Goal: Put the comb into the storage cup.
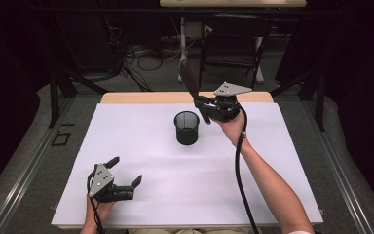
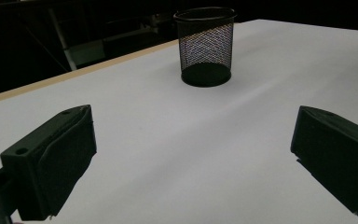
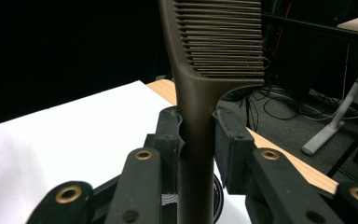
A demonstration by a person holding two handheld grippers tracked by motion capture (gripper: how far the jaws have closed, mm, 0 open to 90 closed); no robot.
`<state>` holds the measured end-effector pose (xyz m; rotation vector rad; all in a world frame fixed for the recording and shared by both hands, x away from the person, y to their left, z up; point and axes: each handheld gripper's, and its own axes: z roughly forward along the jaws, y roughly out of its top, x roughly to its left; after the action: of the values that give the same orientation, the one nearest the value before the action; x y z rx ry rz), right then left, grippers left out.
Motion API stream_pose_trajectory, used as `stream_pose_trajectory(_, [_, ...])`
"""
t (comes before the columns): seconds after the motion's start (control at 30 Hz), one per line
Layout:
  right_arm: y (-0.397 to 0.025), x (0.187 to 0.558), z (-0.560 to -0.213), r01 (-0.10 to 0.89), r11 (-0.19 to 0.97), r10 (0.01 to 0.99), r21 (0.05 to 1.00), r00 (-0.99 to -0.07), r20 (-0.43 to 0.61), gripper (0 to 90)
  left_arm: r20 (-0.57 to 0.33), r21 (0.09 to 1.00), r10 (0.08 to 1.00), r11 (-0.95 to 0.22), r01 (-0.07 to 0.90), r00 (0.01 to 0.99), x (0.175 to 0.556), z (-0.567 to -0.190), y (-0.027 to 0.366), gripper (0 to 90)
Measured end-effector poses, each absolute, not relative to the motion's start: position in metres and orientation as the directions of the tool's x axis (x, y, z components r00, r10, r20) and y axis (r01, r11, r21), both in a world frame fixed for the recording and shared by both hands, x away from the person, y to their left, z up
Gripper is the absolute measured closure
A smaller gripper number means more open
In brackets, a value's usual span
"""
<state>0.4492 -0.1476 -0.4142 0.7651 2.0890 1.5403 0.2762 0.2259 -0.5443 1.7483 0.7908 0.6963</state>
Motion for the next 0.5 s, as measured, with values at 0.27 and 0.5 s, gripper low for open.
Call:
stream_pose_trajectory(0.27, [-0.1415, 0.4528, -0.4132, 0.169, 0.212, 0.655, 0.963, -0.755, -0.012, 73.0, 0.079, 0.956, 0.786, -0.234, 0.177, 0.613, 0.2761, -0.5442, 0.2265, 0.0])
stream_pose_trajectory(0.5, [-0.1371, 0.4539, -0.4141, 0.159, 0.201, 0.654, 0.967, -0.756, -0.012, 73.0, 0.079, 0.956, 0.786, -0.235, 0.177, 0.613, 0.2761, -0.5442, 0.2264, 0.0])
